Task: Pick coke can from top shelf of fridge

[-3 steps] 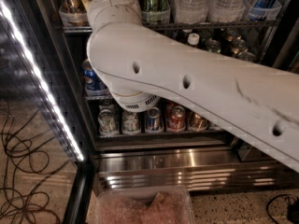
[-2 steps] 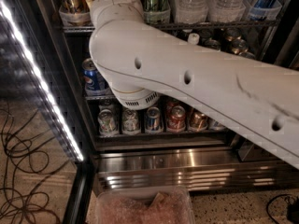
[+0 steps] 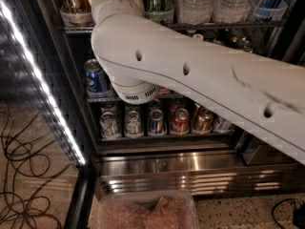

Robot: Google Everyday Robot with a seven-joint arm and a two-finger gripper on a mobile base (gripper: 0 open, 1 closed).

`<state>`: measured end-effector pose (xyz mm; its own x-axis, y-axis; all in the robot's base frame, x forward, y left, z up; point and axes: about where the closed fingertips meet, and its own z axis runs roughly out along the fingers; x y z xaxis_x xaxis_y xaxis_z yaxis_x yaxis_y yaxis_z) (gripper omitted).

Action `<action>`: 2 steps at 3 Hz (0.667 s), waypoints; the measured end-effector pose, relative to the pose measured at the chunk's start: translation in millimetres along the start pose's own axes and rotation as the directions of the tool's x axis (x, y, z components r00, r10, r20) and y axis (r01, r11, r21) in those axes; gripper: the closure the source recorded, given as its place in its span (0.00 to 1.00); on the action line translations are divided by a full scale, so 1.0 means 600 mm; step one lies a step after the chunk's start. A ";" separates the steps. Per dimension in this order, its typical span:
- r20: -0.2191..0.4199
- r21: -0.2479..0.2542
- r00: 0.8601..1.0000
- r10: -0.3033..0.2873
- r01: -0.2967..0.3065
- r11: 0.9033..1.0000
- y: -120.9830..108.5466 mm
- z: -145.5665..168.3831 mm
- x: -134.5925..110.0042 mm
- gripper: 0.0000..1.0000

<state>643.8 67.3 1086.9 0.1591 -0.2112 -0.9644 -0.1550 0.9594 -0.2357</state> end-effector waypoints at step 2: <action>0.013 -0.001 1.000 -0.003 0.003 1.000 0.017 0.037 -0.003 0.54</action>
Offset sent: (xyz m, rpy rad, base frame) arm 0.0321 0.0199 -0.0046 0.0005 -0.0055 -0.0045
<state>663.7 81.9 1089.0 0.1724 -0.2119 -0.9620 -0.1558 0.9584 -0.2390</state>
